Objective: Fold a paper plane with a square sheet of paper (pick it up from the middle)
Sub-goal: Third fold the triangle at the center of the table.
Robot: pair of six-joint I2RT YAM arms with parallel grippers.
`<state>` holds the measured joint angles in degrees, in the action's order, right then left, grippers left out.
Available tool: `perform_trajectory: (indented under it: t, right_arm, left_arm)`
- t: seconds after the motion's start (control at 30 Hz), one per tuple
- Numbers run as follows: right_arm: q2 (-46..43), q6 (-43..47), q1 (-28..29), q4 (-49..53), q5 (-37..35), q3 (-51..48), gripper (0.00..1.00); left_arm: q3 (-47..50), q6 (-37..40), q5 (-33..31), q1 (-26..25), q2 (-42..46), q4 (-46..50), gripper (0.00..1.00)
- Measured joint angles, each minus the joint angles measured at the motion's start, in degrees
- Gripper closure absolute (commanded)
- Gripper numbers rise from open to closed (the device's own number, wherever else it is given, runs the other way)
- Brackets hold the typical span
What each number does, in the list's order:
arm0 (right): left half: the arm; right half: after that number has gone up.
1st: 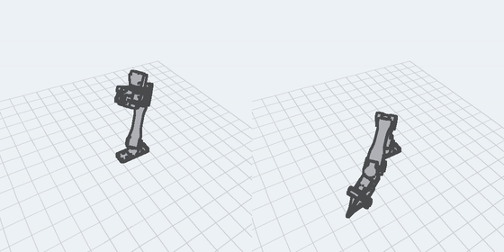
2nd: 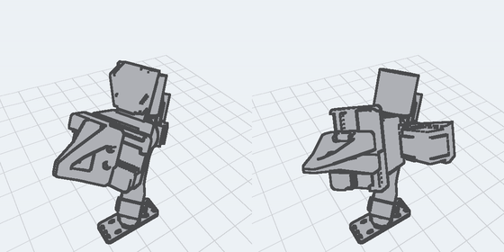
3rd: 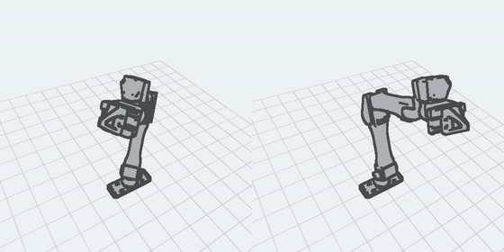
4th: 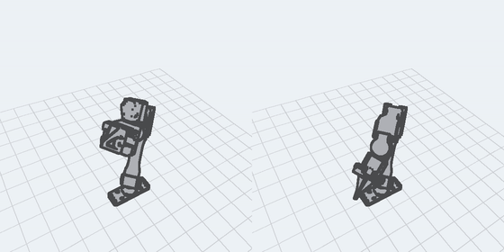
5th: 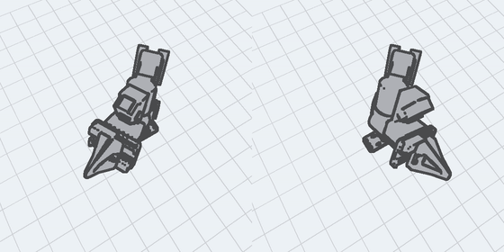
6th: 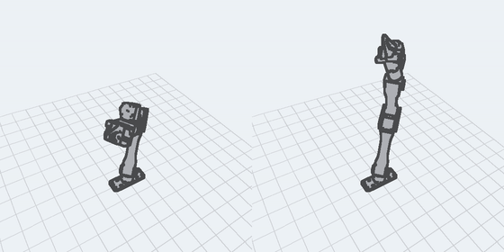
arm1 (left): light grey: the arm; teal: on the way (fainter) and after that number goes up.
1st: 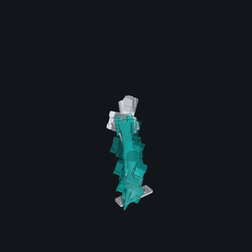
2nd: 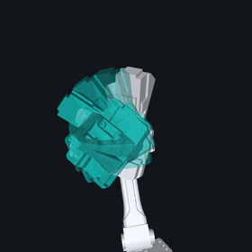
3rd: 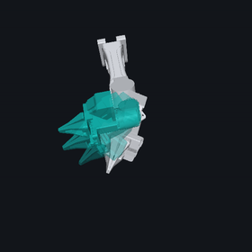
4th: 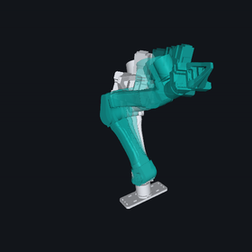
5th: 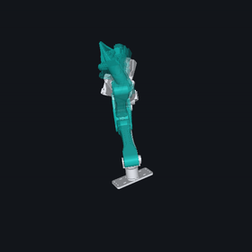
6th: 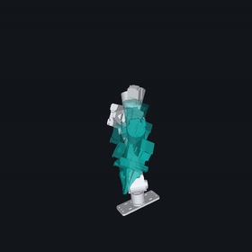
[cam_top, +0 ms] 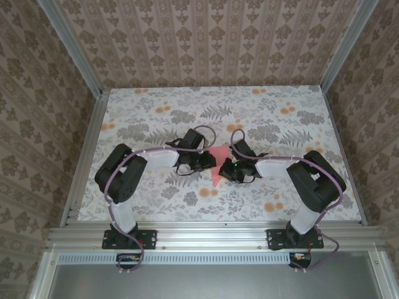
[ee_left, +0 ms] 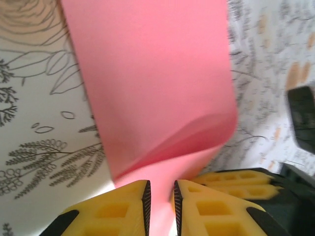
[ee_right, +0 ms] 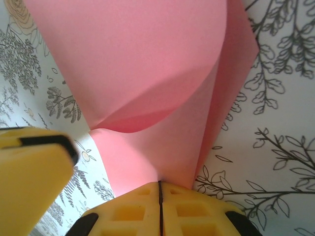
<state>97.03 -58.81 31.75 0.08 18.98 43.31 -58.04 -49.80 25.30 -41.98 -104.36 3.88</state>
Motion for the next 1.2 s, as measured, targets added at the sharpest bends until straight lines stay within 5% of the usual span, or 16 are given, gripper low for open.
perform_trajectory:
  t: [0.57,1.2]
  right_arm:
    - [-0.3,-4.2,-1.0,-4.0,1.1,-2.1,0.95]
    - [-0.3,-5.5,-1.9,-6.2,2.0,-2.9,0.96]
  left_arm:
    - [6.6,-4.2,1.1,-4.1,3.6,-4.0,0.94]
    - [4.5,-3.8,1.9,-4.9,-0.2,-0.3,0.98]
